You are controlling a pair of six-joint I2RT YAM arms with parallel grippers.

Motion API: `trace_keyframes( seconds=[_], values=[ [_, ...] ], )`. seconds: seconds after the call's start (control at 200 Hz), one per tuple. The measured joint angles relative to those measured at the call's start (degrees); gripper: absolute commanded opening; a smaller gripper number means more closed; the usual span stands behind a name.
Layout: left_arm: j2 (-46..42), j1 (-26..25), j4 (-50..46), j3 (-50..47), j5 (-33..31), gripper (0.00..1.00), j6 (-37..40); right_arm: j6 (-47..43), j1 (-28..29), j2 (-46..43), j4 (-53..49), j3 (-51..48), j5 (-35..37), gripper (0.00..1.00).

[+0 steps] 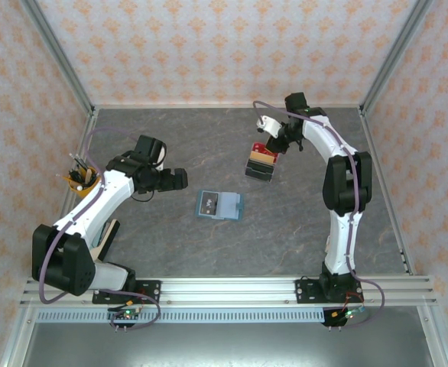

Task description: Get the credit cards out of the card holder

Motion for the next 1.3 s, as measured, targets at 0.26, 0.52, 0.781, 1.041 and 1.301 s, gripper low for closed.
trace_keyframes(
  seconds=[0.26, 0.52, 0.781, 1.041, 1.301],
  values=[
    [0.0, 0.0, 0.09, 0.0, 1.81, 1.0, -0.76, 7.26, 0.0, -2.93, 1.49, -0.87, -0.13, 0.32],
    [1.31, -0.17, 3.08, -1.31, 5.51, 1.0, -4.39, 36.68, 1.05, -20.44, 14.45, -16.65, -2.34, 0.36],
    [4.57, -4.57, 6.6, -2.36, 6.88, 0.97, -8.39, 65.42, 9.64, -25.73, 18.21, -26.18, -0.46, 0.42],
    [10.12, -9.38, 12.52, -2.56, 6.88, 0.85, -15.28, 83.65, 19.08, -25.92, 20.87, -37.73, 1.86, 0.43],
    [16.09, -11.69, 16.74, -2.75, 7.02, 0.57, -19.58, 95.27, 23.23, -25.9, 26.73, -42.25, 3.82, 0.45]
  ],
)
